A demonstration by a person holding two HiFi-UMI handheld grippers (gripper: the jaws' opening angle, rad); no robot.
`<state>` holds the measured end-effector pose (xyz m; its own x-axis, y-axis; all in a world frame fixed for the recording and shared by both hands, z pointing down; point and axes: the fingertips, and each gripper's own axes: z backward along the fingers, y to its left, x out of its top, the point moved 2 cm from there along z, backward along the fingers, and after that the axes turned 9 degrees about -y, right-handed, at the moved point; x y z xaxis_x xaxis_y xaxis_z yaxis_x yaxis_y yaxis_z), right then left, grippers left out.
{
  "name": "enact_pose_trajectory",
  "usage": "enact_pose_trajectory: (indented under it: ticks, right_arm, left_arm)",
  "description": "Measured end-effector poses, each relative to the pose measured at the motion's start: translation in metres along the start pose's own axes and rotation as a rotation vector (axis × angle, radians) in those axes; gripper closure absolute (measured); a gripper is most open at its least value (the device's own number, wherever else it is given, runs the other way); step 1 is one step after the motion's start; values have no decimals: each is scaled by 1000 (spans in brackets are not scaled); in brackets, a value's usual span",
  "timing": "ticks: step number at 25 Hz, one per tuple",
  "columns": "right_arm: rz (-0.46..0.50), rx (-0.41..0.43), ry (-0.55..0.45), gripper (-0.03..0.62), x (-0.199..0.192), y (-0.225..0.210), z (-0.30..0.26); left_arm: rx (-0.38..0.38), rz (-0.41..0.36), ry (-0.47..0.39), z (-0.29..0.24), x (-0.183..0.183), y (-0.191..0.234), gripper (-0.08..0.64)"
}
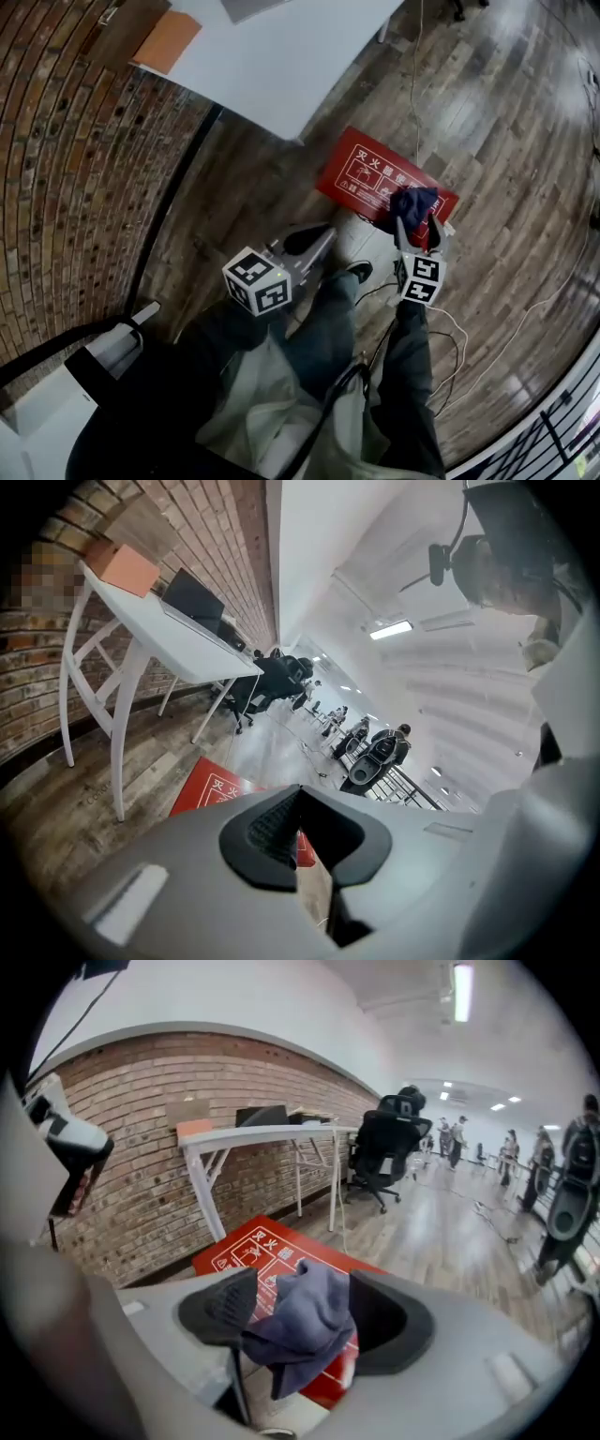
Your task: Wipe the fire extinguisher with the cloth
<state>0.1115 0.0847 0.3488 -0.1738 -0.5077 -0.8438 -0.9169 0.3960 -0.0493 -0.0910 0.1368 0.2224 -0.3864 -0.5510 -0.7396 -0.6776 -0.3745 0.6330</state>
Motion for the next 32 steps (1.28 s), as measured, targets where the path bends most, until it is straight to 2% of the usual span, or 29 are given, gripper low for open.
enact_pose_trajectory:
  ticks: [3,7,10,14,16,19,21,23,25,28,32]
  right_arm:
    - [-78,-63,-28,295,19,0,31]
    - [-5,-102,-103,295,61,32,72]
    - [-12,-170,-169,295,90,54,102]
    - [-135,-287,-250,296,112,64,134]
    - [-234,-292,-286,296,116,69,145]
    - [-457,-214,-359,302,117,83,162]
    - [-564,-170,-413,308,118,87,177]
    - [-564,-166,-458,311,126,81,190]
    - [-511,-138,-466,310,137,71,195]
    - [-483,-8,-433,311,148,65,198]
    - [-543,178,-381,310,139,69,206]
  left_arm:
    - [-25,-6,16,15,18,0,563]
    - [-65,-9,22,35,45,-6,563]
    - [-113,-23,11,48,69,-16,563]
    - [-186,-51,-9,60,101,-24,563]
    - [-201,-69,-25,68,113,-25,563]
    - [-196,-89,-42,78,121,-28,563]
    - [-172,-88,-51,85,122,-32,563]
    - [-144,-88,-74,88,126,-40,563]
    - [-128,-94,-100,85,133,-53,563]
    - [-131,-107,-124,72,134,-84,563]
    - [-120,-119,-155,49,121,-121,563]
